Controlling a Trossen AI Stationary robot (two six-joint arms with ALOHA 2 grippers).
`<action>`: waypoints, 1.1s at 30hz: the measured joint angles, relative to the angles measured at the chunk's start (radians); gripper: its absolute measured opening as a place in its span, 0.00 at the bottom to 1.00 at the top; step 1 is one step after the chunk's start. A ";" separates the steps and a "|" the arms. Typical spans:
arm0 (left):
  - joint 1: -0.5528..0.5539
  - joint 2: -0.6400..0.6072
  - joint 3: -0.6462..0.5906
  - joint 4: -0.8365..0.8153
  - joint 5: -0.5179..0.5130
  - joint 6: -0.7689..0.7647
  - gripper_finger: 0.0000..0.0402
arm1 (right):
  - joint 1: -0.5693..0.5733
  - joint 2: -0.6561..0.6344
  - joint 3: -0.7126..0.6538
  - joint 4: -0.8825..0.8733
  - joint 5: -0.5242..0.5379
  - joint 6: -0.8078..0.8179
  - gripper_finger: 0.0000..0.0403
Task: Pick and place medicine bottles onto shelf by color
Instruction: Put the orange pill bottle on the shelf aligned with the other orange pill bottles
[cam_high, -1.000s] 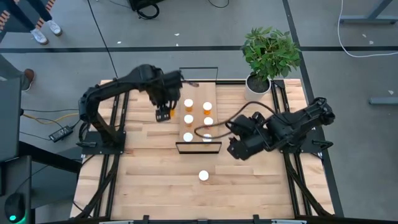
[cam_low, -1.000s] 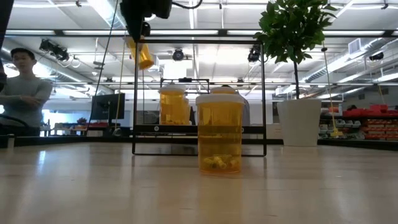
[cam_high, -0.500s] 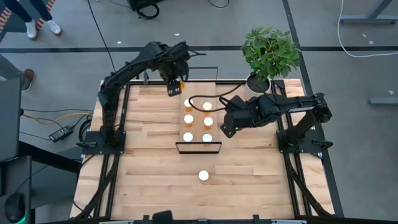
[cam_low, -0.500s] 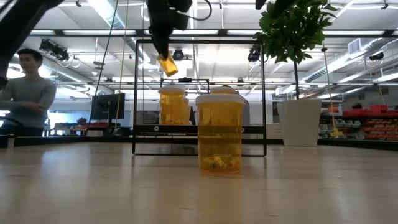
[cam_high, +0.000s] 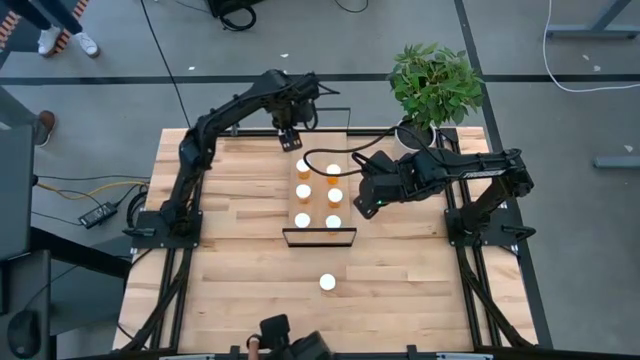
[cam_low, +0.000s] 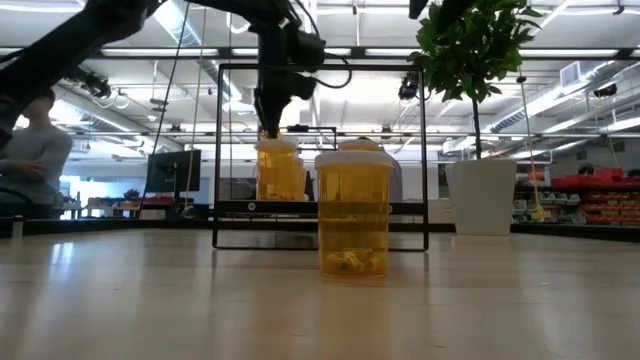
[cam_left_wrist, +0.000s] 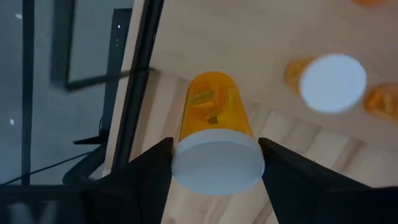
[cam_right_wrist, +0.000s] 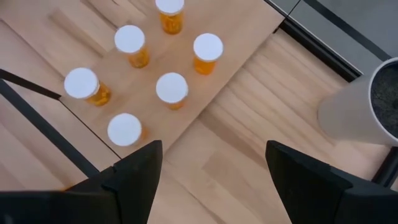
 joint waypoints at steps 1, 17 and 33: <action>0.000 0.011 0.000 0.011 0.000 0.000 0.57 | 0.000 0.000 0.000 0.003 0.000 0.002 0.73; -0.018 0.104 -0.001 0.106 -0.003 0.001 0.58 | 0.000 -0.001 0.000 0.025 0.004 0.013 0.73; -0.048 0.139 -0.001 0.150 -0.008 0.098 0.58 | 0.000 -0.001 0.000 0.025 0.004 0.006 0.73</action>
